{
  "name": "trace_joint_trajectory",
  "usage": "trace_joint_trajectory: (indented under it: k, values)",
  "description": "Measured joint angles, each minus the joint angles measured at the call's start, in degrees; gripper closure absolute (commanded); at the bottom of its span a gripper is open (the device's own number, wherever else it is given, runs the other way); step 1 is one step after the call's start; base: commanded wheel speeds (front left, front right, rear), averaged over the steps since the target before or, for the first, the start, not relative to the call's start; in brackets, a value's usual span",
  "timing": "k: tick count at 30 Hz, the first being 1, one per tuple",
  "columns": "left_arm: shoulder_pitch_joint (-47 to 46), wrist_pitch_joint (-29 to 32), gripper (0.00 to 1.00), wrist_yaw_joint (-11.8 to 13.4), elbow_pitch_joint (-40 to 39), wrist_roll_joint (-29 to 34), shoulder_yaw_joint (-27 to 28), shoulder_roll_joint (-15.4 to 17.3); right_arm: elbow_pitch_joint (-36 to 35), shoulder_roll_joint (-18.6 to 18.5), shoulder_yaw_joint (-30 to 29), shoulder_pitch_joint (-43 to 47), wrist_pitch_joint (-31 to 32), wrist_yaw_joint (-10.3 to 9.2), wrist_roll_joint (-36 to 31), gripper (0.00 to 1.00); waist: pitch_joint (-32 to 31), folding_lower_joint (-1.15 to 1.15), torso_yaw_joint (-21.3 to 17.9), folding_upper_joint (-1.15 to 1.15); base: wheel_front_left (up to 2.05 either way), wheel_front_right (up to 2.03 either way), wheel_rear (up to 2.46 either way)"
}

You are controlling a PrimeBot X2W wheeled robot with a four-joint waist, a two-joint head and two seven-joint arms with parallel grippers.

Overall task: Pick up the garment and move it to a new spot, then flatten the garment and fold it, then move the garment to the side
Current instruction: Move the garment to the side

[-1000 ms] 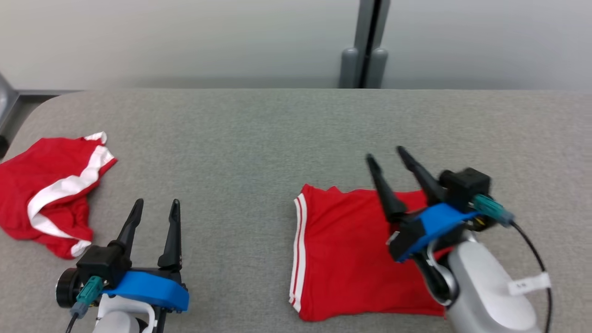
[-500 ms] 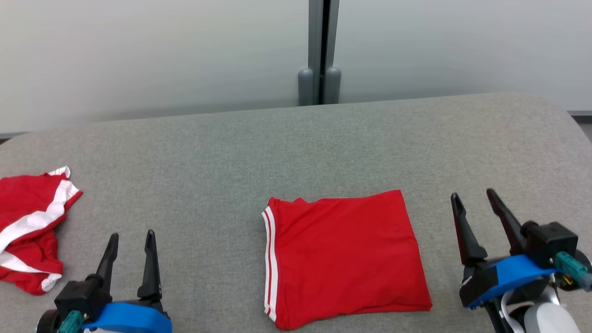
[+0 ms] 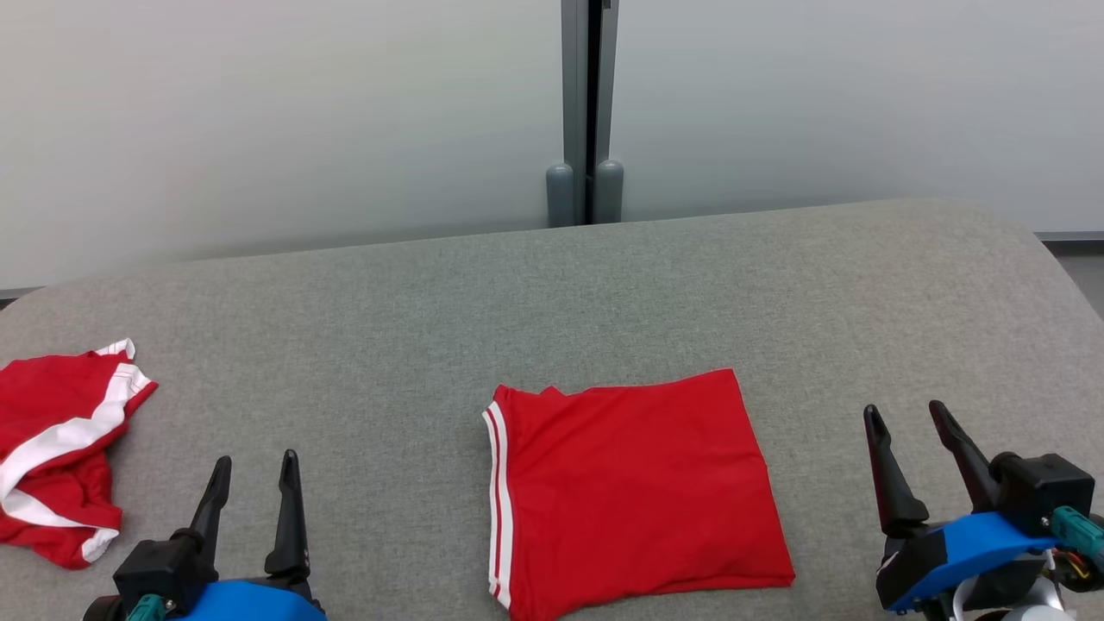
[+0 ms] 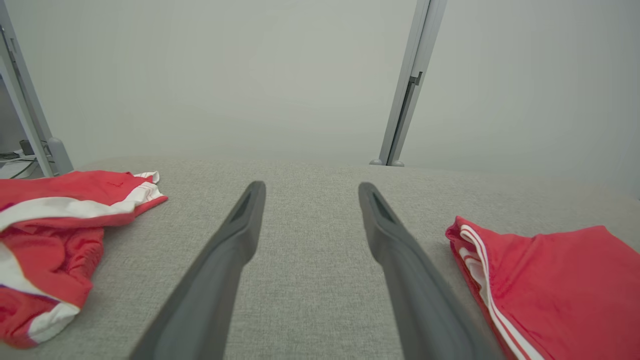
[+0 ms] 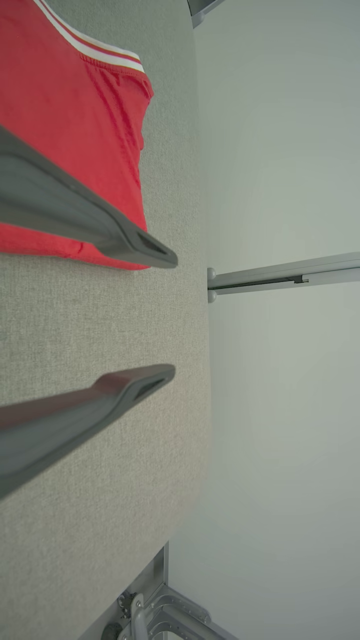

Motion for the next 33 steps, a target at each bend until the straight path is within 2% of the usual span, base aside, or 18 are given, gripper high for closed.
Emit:
trace_joint_trajectory:
  k: [15,19,22,28,33]
  values:
    - [0.00,0.00,0.00,-0.34,0.73,0.09,-0.31,-0.14,-0.87,0.89,-0.67,1.01,1.09,0.00,-0.32,0.00,-0.34,0.01,0.96,0.00,0.00,0.00,0.00]
    - [0.03,0.00,0.00,-0.09,0.43,0.09,-0.07,-0.13,-0.91,1.00,0.67,0.66,4.43,0.00,0.23,0.00,-0.06,0.01,0.80,0.00,0.00,0.00,0.00]
    - [0.05,0.00,0.00,-0.09,0.20,0.14,-0.08,-0.02,-0.75,0.92,1.63,-2.03,11.18,0.01,1.26,0.00,0.45,0.01,0.53,0.00,0.00,0.00,0.00]
    - [-1.37,0.02,0.00,-0.44,-0.09,0.68,-1.22,0.20,0.59,0.77,1.89,-8.29,31.88,0.00,2.07,0.00,1.91,0.01,1.14,0.00,0.00,0.00,0.00]
    - [-3.42,0.05,0.00,-0.71,-0.30,0.94,-2.33,0.21,3.87,0.69,3.72,-11.68,44.13,0.00,2.74,0.00,3.67,0.01,2.74,0.00,0.00,0.00,0.00]
